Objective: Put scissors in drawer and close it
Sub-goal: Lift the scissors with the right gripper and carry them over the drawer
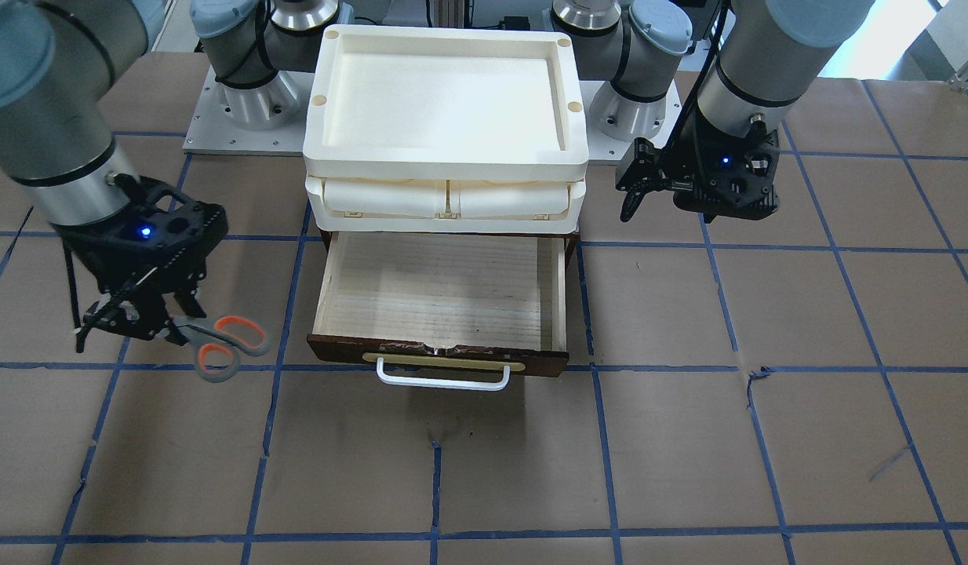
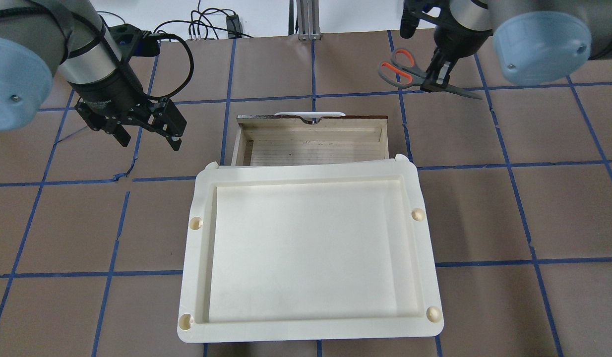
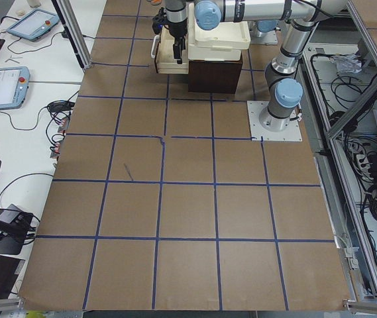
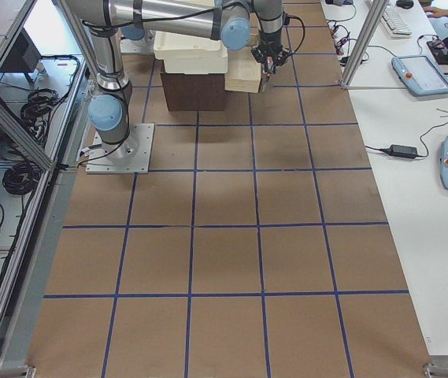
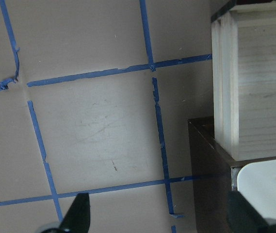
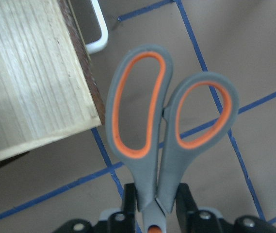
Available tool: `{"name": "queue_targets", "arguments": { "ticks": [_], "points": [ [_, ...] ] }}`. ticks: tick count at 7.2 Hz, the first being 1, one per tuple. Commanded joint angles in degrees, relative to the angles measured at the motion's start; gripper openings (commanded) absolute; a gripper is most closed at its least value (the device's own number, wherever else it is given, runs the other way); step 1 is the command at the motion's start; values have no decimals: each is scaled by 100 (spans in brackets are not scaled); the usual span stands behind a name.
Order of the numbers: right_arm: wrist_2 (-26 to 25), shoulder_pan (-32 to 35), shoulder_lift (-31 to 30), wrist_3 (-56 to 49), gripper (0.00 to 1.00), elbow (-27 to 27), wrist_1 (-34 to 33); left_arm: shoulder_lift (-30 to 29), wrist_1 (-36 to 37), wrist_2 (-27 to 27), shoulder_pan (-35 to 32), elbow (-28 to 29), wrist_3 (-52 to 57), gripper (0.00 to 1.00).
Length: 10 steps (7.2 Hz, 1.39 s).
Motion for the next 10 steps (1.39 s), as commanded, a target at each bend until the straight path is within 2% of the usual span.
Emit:
{"name": "queue_targets", "arguments": {
  "ticks": [1,3,5,8,10],
  "points": [
    [9,855,216,496,2,-91,231,6,14,0,16,2,46,100],
    [9,1306,523,438,1,-178,153,6,6,0,16,2,55,100],
    [-26,1552,979,35,2,-625,205,6,6,0,16,2,55,100],
    [-26,1632,1139,-336,2,-654,205,6,14,0,16,2,55,100],
    [-87,1816,1192,-144,2,-654,188,14,-3,9,15,2,29,100]
  ]
}}
